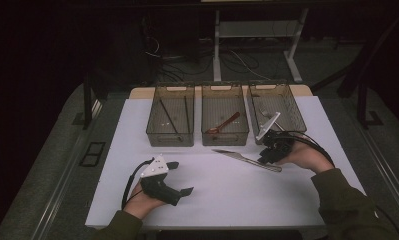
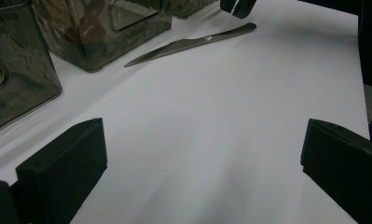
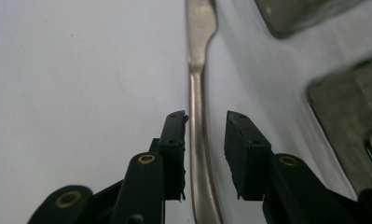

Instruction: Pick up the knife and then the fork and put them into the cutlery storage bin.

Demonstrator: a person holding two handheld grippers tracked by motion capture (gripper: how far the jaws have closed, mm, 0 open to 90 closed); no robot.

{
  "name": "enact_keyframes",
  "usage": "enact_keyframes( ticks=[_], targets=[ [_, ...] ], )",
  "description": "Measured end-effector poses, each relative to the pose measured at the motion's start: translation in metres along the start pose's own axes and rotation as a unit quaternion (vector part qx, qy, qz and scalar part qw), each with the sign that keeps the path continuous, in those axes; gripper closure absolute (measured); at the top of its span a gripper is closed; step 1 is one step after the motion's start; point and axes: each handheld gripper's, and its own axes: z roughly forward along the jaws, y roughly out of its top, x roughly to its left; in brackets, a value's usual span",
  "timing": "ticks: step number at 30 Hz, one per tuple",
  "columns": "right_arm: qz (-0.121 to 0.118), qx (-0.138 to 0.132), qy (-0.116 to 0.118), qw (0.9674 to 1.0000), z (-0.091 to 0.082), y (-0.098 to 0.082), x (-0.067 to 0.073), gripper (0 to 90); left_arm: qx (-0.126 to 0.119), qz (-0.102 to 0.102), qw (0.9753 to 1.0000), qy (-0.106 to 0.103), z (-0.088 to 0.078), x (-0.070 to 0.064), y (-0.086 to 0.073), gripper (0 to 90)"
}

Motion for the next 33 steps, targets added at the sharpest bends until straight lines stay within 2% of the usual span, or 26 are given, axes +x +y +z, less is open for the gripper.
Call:
enact_keyframes(
  ticks=[5, 7, 11, 14, 17, 25, 33],
  targets=[
    [-0.024, 0.033, 0.003, 0.9992, 0.008, 0.017, 0.003, 68.5, -0.001, 0.001, 1.0, -0.001, 0.0, 0.0, 0.0, 0.0],
    [-0.033, 0.05, 0.009, 0.9981, 0.012, 0.023, 0.004, 68.9, 0.001, 0.002, 1.0, -0.002, 0.001, 0.0, 0.0, 0.0],
    [-0.048, 0.086, 0.005, 0.9951, 0.021, 0.033, 0.006, 70.2, 0.001, 0.003, 1.0, -0.002, 0.0, -0.001, 0.0, 0.0],
    [-0.051, 0.093, 0.006, 0.9944, 0.025, 0.038, 0.006, 71.8, 0.001, 0.002, 1.0, -0.002, 0.001, 0.0, 0.0, 0.0],
    [-0.056, 0.106, -0.003, 0.9928, 0.031, 0.042, 0.006, 72.8, 0.001, 0.003, 1.0, -0.002, 0.001, -0.001, 0.0, 0.0],
    [-0.065, 0.13, -0.002, 0.9893, 0.043, 0.049, 0.005, 75.6, 0.001, 0.003, 1.0, -0.003, 0.0, -0.001, 0.0, 0.0],
    [-0.052, 0.135, 0.0, 0.9894, 0.044, 0.051, 0.003, 78.7, 0.0, 0.003, 1.0, -0.003, 0.001, -0.001, 0.0, 0.0]
  ],
)
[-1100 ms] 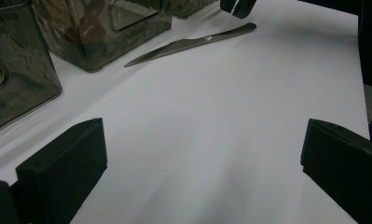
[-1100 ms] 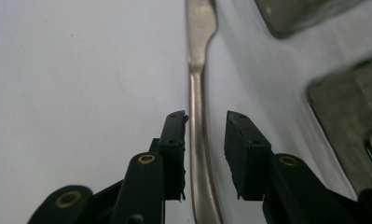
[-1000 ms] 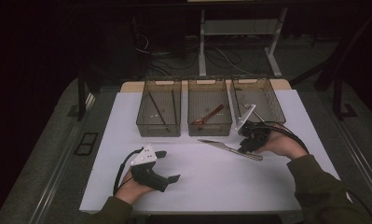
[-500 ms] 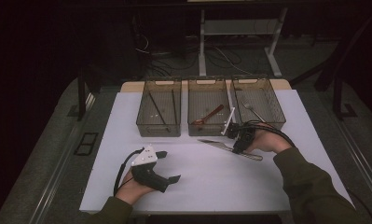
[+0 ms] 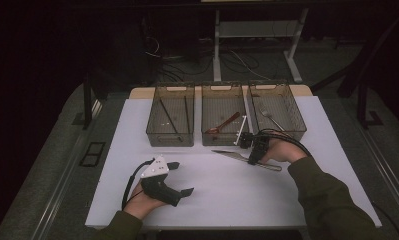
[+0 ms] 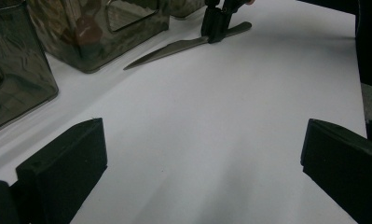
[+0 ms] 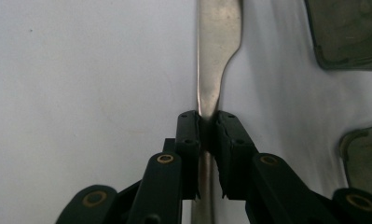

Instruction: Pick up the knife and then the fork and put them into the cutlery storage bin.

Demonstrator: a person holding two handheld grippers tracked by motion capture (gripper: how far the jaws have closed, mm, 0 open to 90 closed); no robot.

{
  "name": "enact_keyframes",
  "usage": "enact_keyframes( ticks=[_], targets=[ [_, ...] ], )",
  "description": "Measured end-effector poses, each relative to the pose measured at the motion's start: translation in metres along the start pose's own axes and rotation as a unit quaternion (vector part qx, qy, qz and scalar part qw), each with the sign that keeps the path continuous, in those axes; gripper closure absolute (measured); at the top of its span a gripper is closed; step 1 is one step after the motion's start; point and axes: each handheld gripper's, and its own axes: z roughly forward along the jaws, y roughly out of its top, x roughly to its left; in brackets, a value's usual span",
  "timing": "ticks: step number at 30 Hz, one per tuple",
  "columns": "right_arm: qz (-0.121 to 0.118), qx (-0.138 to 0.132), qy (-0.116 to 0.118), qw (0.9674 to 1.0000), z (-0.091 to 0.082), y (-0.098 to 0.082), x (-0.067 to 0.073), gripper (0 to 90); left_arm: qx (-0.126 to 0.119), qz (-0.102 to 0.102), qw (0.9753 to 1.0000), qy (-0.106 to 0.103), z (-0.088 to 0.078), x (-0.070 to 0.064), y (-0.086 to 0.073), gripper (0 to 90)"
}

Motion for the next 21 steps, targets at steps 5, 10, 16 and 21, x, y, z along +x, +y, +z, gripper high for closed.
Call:
enact_keyframes(
  ticks=[5, 10, 16, 21],
  targets=[
    [0.01, 0.001, -0.001, 0.9999, 0.0, 0.0, 0.0, 79.0, 0.001, 0.0, 1.0, 0.0, -0.001, 0.001, 0.0, 0.0],
    [0.022, -0.026, 0.012, 0.9993, -0.004, -0.007, -0.001, 79.0, 0.0, -0.001, 1.0, 0.0, -0.001, 0.001, 0.0, 0.0],
    [0.043, -0.083, 0.025, 0.9953, -0.016, -0.022, -0.001, 79.1, 0.0, 0.0, 1.0, 0.001, -0.001, 0.001, 0.0, 0.0],
    [0.059, -0.135, 0.022, 0.9888, -0.025, -0.037, 0.002, 79.1, 0.0, -0.001, 1.0, 0.002, -0.001, 0.001, 0.0, 0.0]
  ],
)
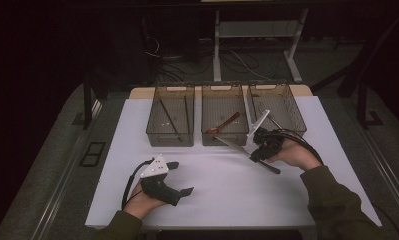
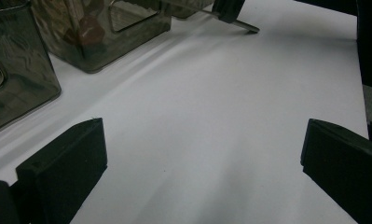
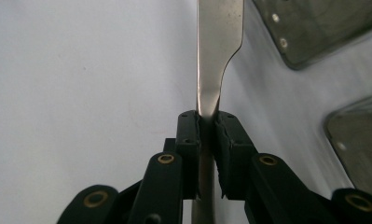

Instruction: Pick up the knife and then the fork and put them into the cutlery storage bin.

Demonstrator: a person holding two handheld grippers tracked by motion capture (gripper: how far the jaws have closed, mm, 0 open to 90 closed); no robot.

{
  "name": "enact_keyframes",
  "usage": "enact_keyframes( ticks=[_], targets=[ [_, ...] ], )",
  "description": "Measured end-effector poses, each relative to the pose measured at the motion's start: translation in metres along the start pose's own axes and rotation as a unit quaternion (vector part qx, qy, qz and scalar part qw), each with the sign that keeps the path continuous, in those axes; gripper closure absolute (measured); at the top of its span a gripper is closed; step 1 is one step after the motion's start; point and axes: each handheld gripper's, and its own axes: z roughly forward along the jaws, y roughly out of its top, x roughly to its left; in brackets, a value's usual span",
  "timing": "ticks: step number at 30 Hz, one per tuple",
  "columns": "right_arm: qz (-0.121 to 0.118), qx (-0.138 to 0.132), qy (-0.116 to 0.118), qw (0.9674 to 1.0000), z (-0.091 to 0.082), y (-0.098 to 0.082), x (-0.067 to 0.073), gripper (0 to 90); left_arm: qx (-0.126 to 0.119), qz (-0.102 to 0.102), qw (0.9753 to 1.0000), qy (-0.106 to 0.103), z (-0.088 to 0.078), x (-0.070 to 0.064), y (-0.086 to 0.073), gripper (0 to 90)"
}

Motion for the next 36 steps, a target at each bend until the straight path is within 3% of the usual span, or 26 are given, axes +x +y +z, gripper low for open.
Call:
enact_keyframes(
  ticks=[9, 13, 16, 22, 27, 33, 36],
  targets=[
    [0.035, -0.076, -0.001, 0.9965, -0.017, -0.022, 0.002, 79.1, -0.001, -0.001, 1.0, 0.001, 0.0, 0.0, 0.0, 0.0],
    [0.059, -0.117, 0.002, 0.9914, -0.027, -0.029, 0.002, 79.1, 0.0, -0.001, 1.0, 0.001, 0.0, 0.0, 0.0, 0.0],
    [0.071, -0.146, -0.01, 0.9867, -0.036, -0.034, -0.001, 79.1, -0.001, 0.0, 1.0, 0.002, 0.0, 0.0, 0.0, 0.0],
    [0.103, -0.213, -0.022, 0.9713, -0.056, -0.044, -0.011, 79.2, 0.0, 0.0, 1.0, 0.002, 0.0, 0.0, 0.0, 0.0],
    [0.131, -0.268, -0.03, 0.9539, -0.07, -0.053, -0.018, 79.1, 0.001, 0.001, 1.0, 0.001, 0.0, 0.0, 0.0, 0.0],
    [0.158, -0.311, -0.047, 0.9361, -0.081, -0.061, -0.025, 79.1, 0.001, 0.0, 1.0, 0.001, 0.0, 0.0, 0.0, 0.0],
    [0.168, -0.319, -0.053, 0.9314, -0.088, -0.064, -0.029, 79.1, -0.001, -0.001, 1.0, 0.0, 0.0, 0.0, 0.0, 0.0]
  ],
)
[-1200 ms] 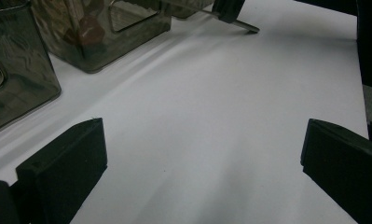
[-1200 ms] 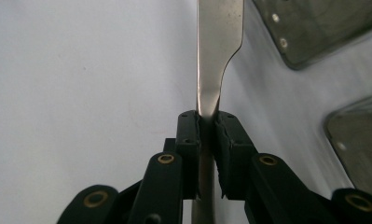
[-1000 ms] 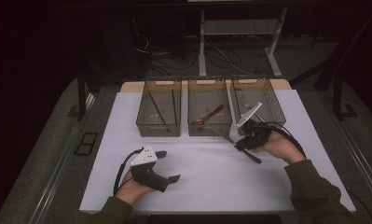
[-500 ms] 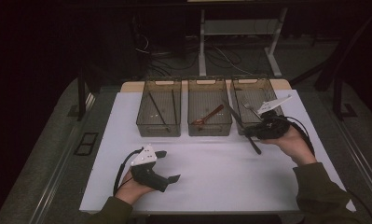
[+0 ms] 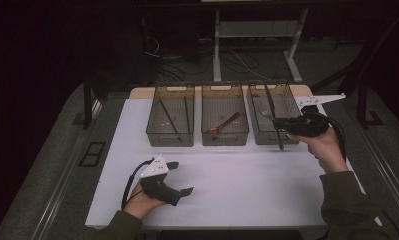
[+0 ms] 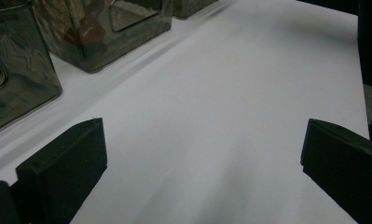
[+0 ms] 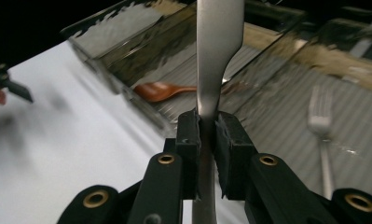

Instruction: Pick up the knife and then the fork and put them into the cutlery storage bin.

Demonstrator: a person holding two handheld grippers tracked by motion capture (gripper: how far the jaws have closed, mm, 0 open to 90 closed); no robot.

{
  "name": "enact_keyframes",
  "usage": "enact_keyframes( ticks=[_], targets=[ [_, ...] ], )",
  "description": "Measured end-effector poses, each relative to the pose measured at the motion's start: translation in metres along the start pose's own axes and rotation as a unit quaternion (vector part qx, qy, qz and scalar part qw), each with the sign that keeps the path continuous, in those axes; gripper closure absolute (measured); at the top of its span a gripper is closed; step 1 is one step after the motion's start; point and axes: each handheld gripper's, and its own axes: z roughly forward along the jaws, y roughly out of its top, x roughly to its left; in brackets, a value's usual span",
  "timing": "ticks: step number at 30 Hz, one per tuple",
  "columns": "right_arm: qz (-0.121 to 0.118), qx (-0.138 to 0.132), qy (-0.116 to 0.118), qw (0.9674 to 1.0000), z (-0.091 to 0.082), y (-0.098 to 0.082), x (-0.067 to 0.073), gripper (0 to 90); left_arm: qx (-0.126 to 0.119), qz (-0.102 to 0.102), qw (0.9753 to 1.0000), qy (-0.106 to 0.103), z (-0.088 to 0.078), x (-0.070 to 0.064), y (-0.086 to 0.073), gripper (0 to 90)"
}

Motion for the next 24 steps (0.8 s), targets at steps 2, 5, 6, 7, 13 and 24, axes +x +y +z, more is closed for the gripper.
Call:
enact_keyframes(
  ticks=[2, 5, 6, 7, 13, 24],
  targets=[
    [0.003, -0.009, -0.008, 0.9999, -0.004, 0.003, -0.005, 79.1, 0.0, -0.002, 1.0, 0.0, 0.0, 0.0, 0.0, 0.0],
    [0.006, -0.017, -0.028, 0.9994, -0.008, 0.011, -0.013, 79.1, 0.0, 0.0, 1.0, 0.0, 0.0, 0.0, 0.0, 0.0],
    [0.008, -0.017, -0.035, 0.9992, -0.008, 0.014, -0.015, 79.1, 0.001, 0.001, 1.0, 0.0, 0.0, 0.0, 0.0, 0.0],
    [0.006, -0.019, -0.044, 0.9988, -0.009, 0.017, -0.018, 79.1, 0.001, 0.0, 1.0, 0.0, 0.0, 0.0, 0.0, 0.0],
    [0.011, -0.017, -0.092, 0.9956, -0.009, 0.032, -0.036, 79.1, 0.002, 0.0, 1.0, -0.002, 0.0, 0.0, 0.0, 0.0],
    [0.033, 0.007, -0.138, 0.9898, 0.014, 0.023, -0.069, 79.1, 0.001, 0.001, 1.0, -0.002, 0.0, 0.0, 0.0, 0.0]
  ],
)
